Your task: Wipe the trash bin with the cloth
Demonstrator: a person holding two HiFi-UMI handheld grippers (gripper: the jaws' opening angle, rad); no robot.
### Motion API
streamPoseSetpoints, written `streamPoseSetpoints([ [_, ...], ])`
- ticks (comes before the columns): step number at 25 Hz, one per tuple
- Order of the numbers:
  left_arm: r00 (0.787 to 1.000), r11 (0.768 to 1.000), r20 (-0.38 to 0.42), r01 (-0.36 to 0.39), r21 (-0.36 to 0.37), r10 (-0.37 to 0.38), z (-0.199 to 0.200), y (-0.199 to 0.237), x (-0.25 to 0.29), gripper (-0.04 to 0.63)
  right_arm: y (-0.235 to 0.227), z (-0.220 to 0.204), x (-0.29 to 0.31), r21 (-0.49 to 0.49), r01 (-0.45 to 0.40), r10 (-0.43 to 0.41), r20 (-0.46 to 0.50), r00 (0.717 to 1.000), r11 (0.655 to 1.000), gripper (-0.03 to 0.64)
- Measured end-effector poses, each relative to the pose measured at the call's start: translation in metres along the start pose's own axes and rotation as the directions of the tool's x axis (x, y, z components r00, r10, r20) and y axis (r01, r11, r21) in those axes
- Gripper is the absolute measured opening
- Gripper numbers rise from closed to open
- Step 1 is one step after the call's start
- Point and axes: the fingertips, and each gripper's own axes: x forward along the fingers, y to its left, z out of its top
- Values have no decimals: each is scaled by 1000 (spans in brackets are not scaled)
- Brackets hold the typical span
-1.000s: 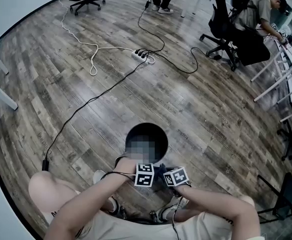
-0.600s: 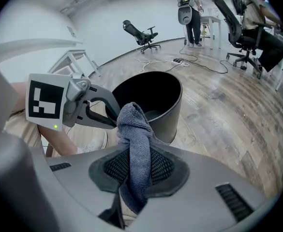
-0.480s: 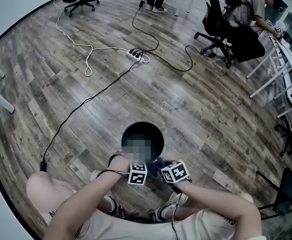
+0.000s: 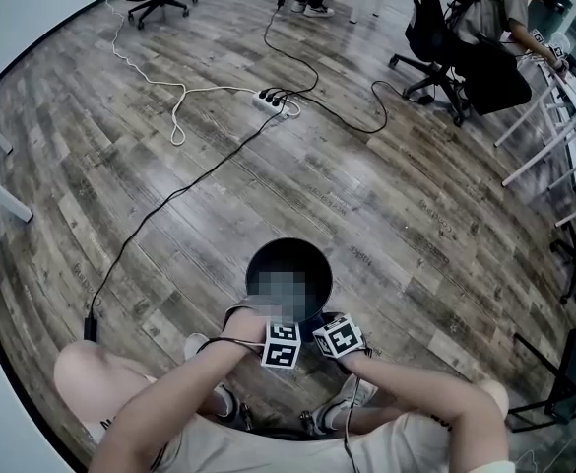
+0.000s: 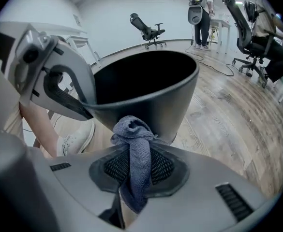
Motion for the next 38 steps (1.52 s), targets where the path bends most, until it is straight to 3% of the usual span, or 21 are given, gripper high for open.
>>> streamPoseSetpoints([
  [14, 1000, 994, -5, 25, -110, -26, 6, 3, 2, 26, -52, -50, 109, -89, 130, -135, -58, 989, 988, 81],
  [16, 1000, 992, -6, 24, -127, -25, 7, 3, 3, 26, -58, -57, 121, -71, 145, -149, -57, 987, 987, 81],
  [19, 1000, 992, -5, -7, -130, 6, 10, 6, 4, 26, -70, -66, 127, 32, 155, -154, -43, 987, 987, 81],
  [22, 1000, 989, 11, -28, -146, 29, 9, 9, 2, 28, -66, -62, 128, 60, 66, -63, -51, 997, 996, 81],
  [24, 998, 983, 54, -2, -184, 12, 13, 8, 0, 41, -60, -63, 119, 44, 17, -12, -102, 995, 999, 81],
  [25, 998, 980, 69, 19, -197, -5, 15, 7, -2, 130, -58, -65, 109, 45, 13, -7, -127, 992, 999, 81],
  [28, 998, 983, 48, 48, -175, -41, 8, 5, -7, 201, -47, -71, 81, 44, -3, 10, -166, 986, 999, 81],
  [34, 996, 993, -60, 56, -101, -63, -27, 4, -8, 199, -13, -62, 19, 74, -46, 57, -148, 987, 996, 81],
  [38, 996, 998, -86, 22, -67, -28, -35, 9, -4, 112, 3, -21, -23, 45, -55, 57, -51, 997, 997, 81],
])
